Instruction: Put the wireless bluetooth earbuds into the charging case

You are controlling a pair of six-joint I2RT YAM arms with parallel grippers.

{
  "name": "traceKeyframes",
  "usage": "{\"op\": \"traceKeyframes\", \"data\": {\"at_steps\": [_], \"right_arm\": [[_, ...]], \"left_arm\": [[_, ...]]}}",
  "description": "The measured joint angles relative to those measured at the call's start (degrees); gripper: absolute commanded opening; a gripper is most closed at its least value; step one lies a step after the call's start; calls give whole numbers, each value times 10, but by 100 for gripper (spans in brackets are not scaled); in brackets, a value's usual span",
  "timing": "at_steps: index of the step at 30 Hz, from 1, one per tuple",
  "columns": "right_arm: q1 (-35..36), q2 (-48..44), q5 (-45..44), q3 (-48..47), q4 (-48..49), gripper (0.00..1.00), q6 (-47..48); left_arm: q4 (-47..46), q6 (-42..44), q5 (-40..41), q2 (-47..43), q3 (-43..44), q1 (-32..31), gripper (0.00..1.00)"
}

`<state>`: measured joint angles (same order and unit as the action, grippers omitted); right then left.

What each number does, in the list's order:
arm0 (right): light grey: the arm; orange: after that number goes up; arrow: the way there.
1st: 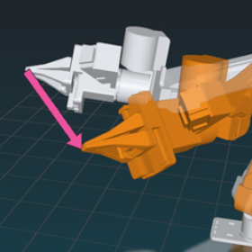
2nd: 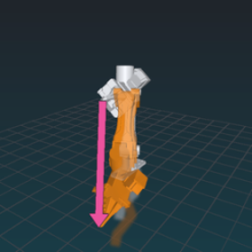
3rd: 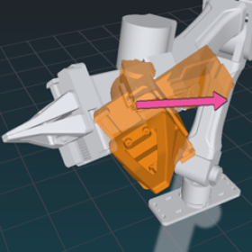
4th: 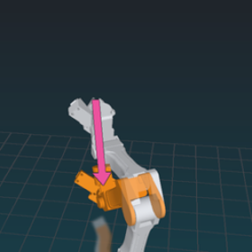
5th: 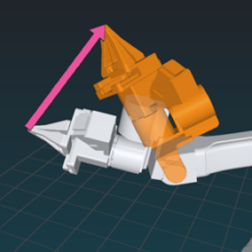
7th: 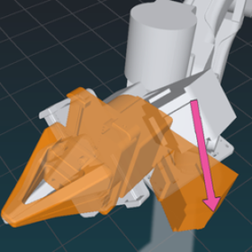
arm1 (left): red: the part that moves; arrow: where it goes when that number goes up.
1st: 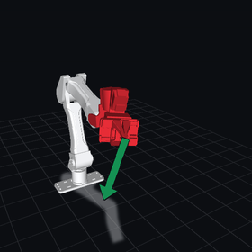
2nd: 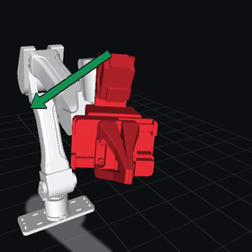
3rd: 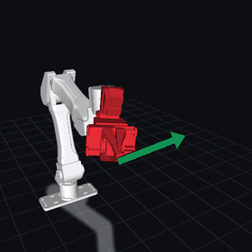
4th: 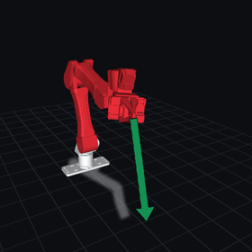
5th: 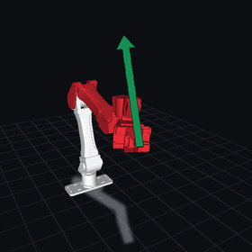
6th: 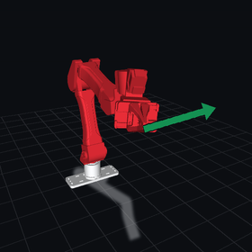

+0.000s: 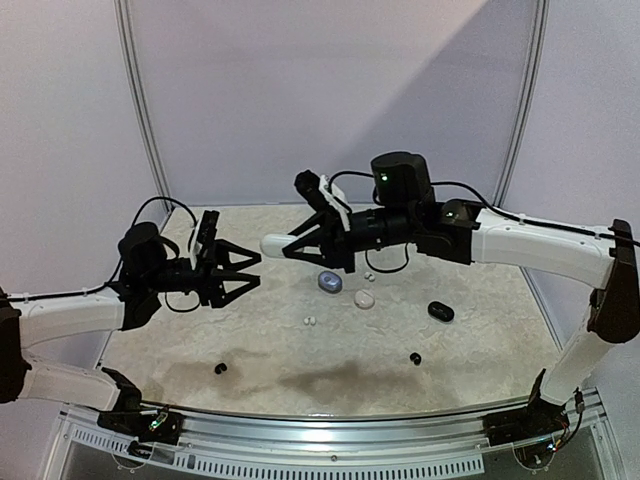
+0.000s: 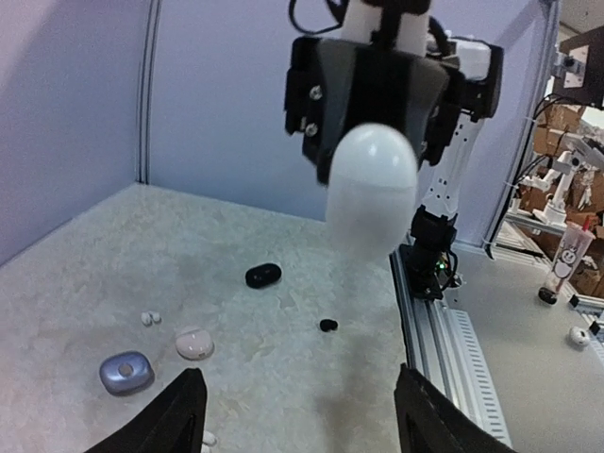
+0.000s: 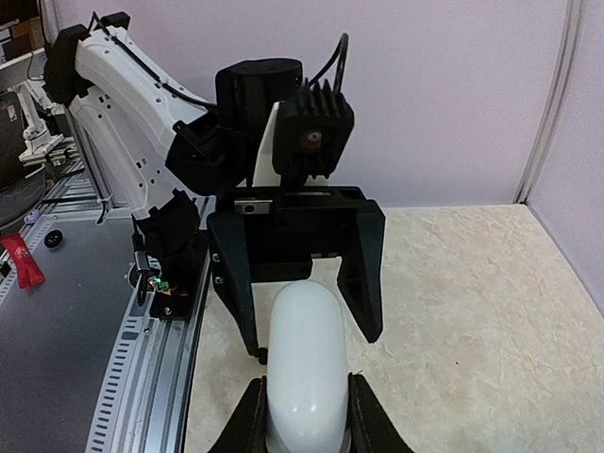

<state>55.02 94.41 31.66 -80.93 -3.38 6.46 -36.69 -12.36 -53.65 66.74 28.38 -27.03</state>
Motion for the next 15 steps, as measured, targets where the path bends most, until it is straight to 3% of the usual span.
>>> {"op": "traceKeyframes", "data": {"at_steps": [4, 7, 15], "right_arm": [[21, 41, 5, -34, -6, 0, 26], [29, 58, 5, -43, -14, 0, 41], [37, 63, 5, -49, -17, 0, 59]], "left_arm": [[-90, 16, 3, -31, -51, -5, 62], [-127, 17, 4, -49, -77, -6, 50], [-162, 5, 34, -61, -96, -37, 44]]}}
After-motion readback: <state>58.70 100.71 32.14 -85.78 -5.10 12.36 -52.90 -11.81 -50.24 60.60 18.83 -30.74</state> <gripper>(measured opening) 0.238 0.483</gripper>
